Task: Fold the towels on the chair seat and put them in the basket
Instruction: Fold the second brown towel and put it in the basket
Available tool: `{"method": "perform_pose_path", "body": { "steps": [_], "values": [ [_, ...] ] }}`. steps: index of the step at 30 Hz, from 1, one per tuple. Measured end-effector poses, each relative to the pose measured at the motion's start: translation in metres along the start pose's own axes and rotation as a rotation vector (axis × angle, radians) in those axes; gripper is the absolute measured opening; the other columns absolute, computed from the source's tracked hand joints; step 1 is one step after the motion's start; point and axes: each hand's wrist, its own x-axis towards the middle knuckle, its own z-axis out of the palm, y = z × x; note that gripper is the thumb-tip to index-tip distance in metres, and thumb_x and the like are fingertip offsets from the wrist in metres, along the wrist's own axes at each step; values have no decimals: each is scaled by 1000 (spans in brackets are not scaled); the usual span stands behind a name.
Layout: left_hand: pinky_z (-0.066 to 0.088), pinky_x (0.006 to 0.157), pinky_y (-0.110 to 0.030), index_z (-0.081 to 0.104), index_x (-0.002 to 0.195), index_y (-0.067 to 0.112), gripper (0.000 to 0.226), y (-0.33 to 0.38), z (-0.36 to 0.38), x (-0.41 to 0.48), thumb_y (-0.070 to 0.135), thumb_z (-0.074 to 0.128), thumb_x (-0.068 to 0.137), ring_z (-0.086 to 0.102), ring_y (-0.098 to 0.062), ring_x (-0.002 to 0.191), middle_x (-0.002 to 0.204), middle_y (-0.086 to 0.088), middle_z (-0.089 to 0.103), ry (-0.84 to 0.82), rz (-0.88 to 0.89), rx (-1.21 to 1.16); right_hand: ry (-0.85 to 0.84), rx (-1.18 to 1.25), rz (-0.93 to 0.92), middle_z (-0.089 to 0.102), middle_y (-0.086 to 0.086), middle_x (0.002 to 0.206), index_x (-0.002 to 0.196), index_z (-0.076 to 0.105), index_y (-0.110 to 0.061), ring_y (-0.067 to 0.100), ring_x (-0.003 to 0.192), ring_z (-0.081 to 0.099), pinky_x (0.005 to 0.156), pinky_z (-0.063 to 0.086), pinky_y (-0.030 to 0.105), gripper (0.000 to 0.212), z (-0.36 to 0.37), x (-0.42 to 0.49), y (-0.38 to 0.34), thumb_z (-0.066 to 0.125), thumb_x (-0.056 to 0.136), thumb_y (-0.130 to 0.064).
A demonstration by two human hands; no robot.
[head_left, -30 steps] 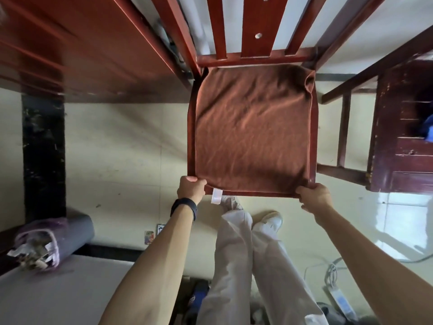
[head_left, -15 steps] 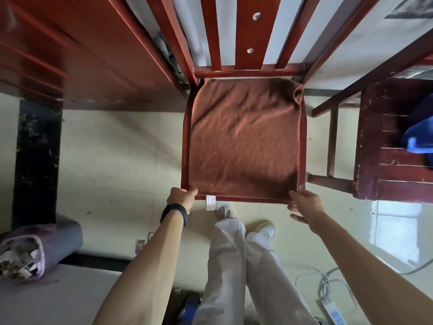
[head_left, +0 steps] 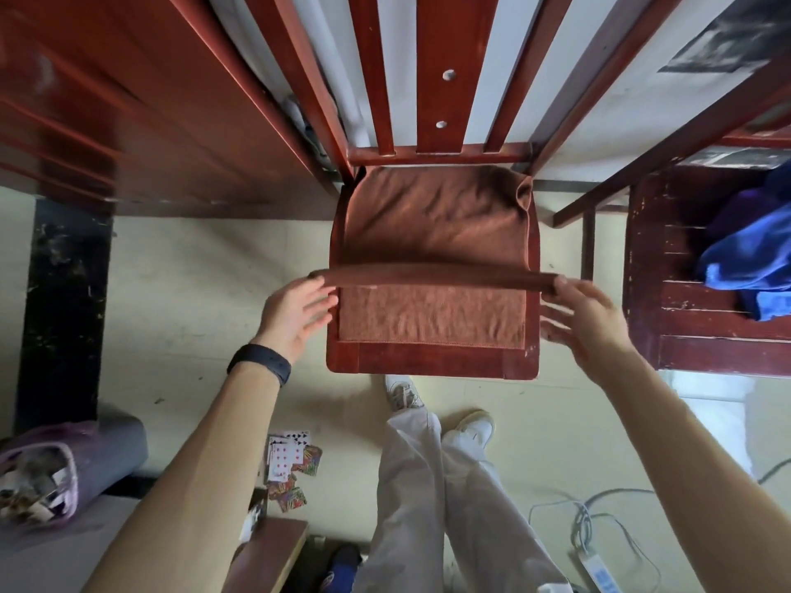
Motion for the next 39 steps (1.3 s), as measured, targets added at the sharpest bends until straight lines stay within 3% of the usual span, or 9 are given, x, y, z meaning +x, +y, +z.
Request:
{"method": "perform_pose_path", "body": {
  "steps": [4, 8, 10, 17, 21, 27, 31, 36, 39],
  "values": [
    [53, 75, -27, 68, 96, 20, 6, 14, -4, -12, 20, 67, 90, 71, -16, 88, 97, -1, 74, -2, 105, -14, 22, 1, -170, 68, -1, 80, 85, 63, -21, 20, 75, 65, 77, 56, 44, 13, 3, -15, -22, 61, 97, -25],
    [43, 62, -24, 70, 101, 14, 16, -40, -6, 18, 19, 73, 85, 64, -12, 67, 81, 0, 74, 125, -22, 255, 204, -434, -90, 75, 3, 87, 89, 71, -20, 31, 85, 71, 85, 57, 46, 29, 2, 19, 35, 67, 82, -48],
    [41, 54, -22, 72, 101, 12, 22, -70, -8, 40, 22, 76, 81, 63, -12, 62, 73, 3, 73, 194, -81, 383, 242, -619, -21, 76, 8, 90, 93, 71, -21, 30, 87, 71, 84, 55, 38, 21, 1, 34, 71, 69, 85, -41],
    [59, 80, -37, 65, 71, 31, 12, -111, -8, 71, 35, 77, 72, 72, -23, 75, 76, 2, 74, 328, 20, 652, 304, -652, 14, 74, 4, 88, 91, 64, -23, 26, 89, 68, 82, 52, 36, 15, 0, 55, 134, 68, 88, -37],
    [56, 84, -35, 61, 87, 28, 22, -111, -8, 67, 41, 74, 75, 69, -26, 90, 95, -2, 73, 367, 42, 765, 296, -764, -47, 68, 5, 89, 100, 63, -12, 28, 94, 62, 82, 43, 32, 22, 4, 53, 133, 65, 92, -32],
    [49, 72, -30, 70, 82, 13, 21, -101, 4, 66, 32, 62, 87, 66, -34, 91, 89, -7, 72, 356, 77, 1036, 289, -853, -31, 63, 19, 112, 107, 62, -7, 35, 108, 54, 91, 38, 35, 22, 15, 57, 129, 61, 93, -24],
    [47, 70, -32, 68, 94, 12, 23, -100, 7, 70, 32, 56, 90, 64, -34, 88, 94, -8, 69, 354, 63, 1117, 316, -817, -33, 52, 21, 117, 111, 55, -3, 38, 108, 51, 93, 38, 40, 22, 25, 49, 127, 52, 98, -21],
    [54, 64, -31, 60, 92, 12, 10, -85, 2, 49, 21, 61, 88, 67, -19, 61, 89, -6, 74, 304, 10, 724, 346, -516, 52, 60, 7, 92, 105, 52, -9, 30, 88, 59, 73, 40, 33, 19, 17, 25, 105, 58, 94, -23],
    [50, 63, -29, 54, 99, 13, 22, -56, -9, 11, 18, 71, 86, 59, -14, 53, 93, -13, 74, 205, -40, 373, 371, -237, 66, 69, 7, 83, 98, 57, -17, 23, 71, 63, 73, 56, 42, 21, 2, 1, 71, 72, 85, -24]
  ]
}}
